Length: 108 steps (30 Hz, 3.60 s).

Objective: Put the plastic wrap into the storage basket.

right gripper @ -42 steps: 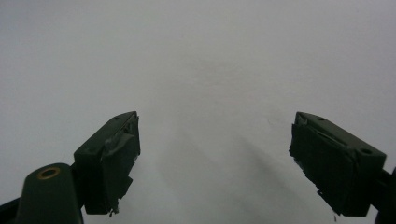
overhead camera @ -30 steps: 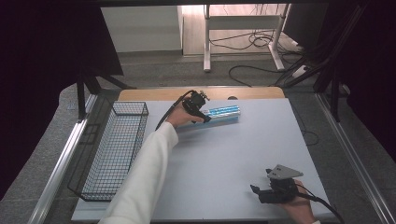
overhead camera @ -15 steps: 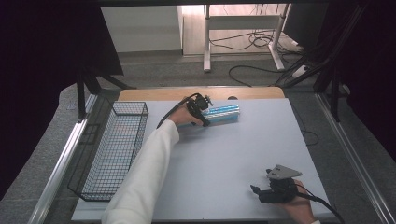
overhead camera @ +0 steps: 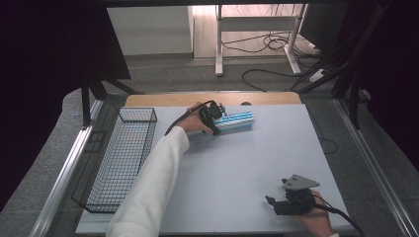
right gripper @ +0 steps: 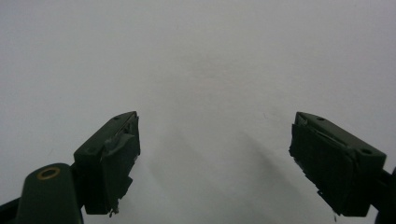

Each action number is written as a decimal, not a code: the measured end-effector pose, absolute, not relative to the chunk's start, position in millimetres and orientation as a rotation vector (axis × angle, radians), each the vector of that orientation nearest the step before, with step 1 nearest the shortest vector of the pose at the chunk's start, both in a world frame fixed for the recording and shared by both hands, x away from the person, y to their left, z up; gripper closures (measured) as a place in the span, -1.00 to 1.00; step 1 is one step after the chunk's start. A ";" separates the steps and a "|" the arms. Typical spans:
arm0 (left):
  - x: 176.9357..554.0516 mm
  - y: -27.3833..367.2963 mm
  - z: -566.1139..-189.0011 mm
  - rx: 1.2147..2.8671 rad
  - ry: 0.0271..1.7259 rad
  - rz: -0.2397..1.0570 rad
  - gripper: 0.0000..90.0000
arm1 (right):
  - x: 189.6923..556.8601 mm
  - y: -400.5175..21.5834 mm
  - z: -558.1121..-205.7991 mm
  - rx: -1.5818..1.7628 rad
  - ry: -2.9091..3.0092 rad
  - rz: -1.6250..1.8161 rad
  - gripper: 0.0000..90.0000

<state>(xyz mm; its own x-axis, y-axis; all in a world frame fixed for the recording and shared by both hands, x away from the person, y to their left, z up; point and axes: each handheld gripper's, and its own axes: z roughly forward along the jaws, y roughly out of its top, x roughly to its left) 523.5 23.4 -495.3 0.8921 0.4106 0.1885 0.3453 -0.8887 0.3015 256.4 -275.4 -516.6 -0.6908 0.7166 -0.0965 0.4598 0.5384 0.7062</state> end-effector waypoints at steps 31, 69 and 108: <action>495.4 43.4 -442.2 2.734 0.699 0.234 -0.31 | 257.8 -276.2 -514.6 0.977 2.378 0.949 -0.64; 399.3 156.2 -382.4 2.486 1.182 0.355 -0.31 | 259.2 -276.4 -510.4 1.001 2.347 0.965 -0.63; 348.9 297.6 -439.2 2.124 1.795 0.273 -0.31 | 261.6 -274.6 -508.8 1.003 2.348 0.974 -0.63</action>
<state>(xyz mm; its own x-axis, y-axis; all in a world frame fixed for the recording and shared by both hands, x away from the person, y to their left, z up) 348.9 297.6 -439.2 0.1809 0.9807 -0.0744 0.9142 -0.1398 0.3803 261.6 -274.6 -508.8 -0.6592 0.7464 -0.0913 0.4627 0.4982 0.7333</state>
